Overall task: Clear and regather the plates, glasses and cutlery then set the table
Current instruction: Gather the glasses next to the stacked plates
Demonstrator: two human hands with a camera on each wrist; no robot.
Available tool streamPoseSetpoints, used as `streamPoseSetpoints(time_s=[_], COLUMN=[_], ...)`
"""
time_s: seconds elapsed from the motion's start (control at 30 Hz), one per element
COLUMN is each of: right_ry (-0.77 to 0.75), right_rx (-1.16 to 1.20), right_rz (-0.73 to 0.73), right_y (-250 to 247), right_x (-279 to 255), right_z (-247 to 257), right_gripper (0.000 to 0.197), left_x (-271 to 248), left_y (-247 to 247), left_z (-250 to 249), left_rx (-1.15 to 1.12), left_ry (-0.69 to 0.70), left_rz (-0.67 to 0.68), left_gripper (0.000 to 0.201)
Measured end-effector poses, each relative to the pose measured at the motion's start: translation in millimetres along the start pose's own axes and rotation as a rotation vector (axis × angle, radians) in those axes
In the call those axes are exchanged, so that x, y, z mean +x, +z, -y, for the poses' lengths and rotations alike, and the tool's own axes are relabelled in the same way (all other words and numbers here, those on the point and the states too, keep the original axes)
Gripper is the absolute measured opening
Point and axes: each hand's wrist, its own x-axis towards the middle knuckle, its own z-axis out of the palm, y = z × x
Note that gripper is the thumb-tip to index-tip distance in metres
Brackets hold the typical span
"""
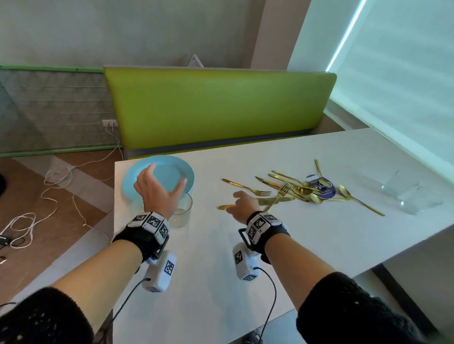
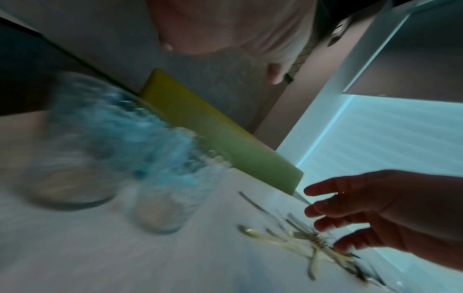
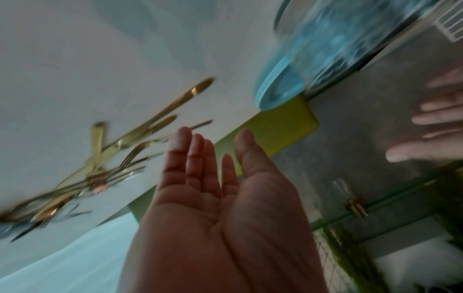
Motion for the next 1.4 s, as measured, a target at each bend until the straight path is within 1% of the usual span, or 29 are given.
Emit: streamPoseSetpoints(time_s=[0.07, 0.1, 0.2, 0.27, 0.37, 0.53, 0.57, 0.6, 0.63, 0.7, 0.83, 0.93, 1.0, 1.07, 1.17, 1.33, 1.4], right_ry=[0.028, 0.046, 0.116, 0.178, 0.291, 0.505, 0.535, 0.554, 0.583, 0.622, 0.676, 0.724, 0.736, 0.732, 0.733, 0.746, 0.749], right_rx=[0.012, 0.013, 0.01, 0.05, 0.151, 0.328, 0.358, 0.379, 0.392, 0.419, 0.472, 0.472, 0.493, 0.52, 0.531, 0.604, 0.629], right_rz=[-0.053, -0.085, -0.189, -0.239, -0.329, -0.505, -0.533, -0.558, -0.577, -0.614, -0.627, -0.597, -0.596, -0.601, -0.622, -0.732, -0.753], right_y=[-32.4, -48.8, -96.4, -126.7, -172.1, -247.9, -263.3, -269.7, -281.8, -301.7, -328.3, -340.0, -343.3, -344.1, -341.9, -339.5, -342.5], right_x=[-0.4, -0.7, 1.3, 8.3, 20.6, 56.1, 64.6, 70.0, 78.2, 94.5, 131.2, 149.1, 161.3, 174.0, 190.7, 216.6, 224.7], right_z=[-20.7, -33.4, -81.0, -117.6, -174.4, -275.3, -294.4, -305.5, -322.0, -350.3, -393.7, -408.6, -417.1, -424.1, -429.6, -439.1, -440.0], right_gripper=[0.049, 0.048, 0.046, 0.043, 0.038, 0.055, 0.057, 0.058, 0.06, 0.065, 0.072, 0.082, 0.084, 0.084, 0.092, 0.105, 0.108], left_x=[6.9, 8.1, 3.2, -1.8, -10.9, -26.9, -29.4, -30.3, -33.5, -40.0, -51.9, -54.2, -53.0, -51.6, -49.7, -44.9, -43.1], left_y=[20.4, 31.1, 70.4, 102.2, 154.5, 247.8, 269.9, 278.2, 297.8, 331.5, 382.5, 411.7, 426.1, 438.1, 453.5, 472.5, 478.1], left_z=[-30.0, -46.9, -95.6, -125.2, -166.3, -232.1, -245.8, -252.2, -263.9, -281.6, -302.0, -307.1, -308.4, -308.6, -306.6, -298.8, -295.8], left_rx=[-0.043, -0.071, -0.103, -0.112, -0.109, -0.103, -0.098, -0.096, -0.094, -0.082, -0.057, -0.029, -0.007, 0.008, 0.025, 0.04, 0.039], left_ry=[0.03, 0.03, 0.026, 0.042, 0.056, 0.059, 0.06, 0.058, 0.051, 0.018, -0.026, -0.039, -0.04, -0.051, -0.072, -0.104, -0.115], left_rz=[0.053, 0.088, 0.221, 0.292, 0.365, 0.498, 0.518, 0.534, 0.556, 0.602, 0.701, 0.769, 0.8, 0.816, 0.827, 0.828, 0.828], left_gripper=[0.066, 0.058, 0.045, 0.041, 0.037, 0.033, 0.032, 0.031, 0.031, 0.031, 0.028, 0.026, 0.026, 0.027, 0.027, 0.026, 0.026])
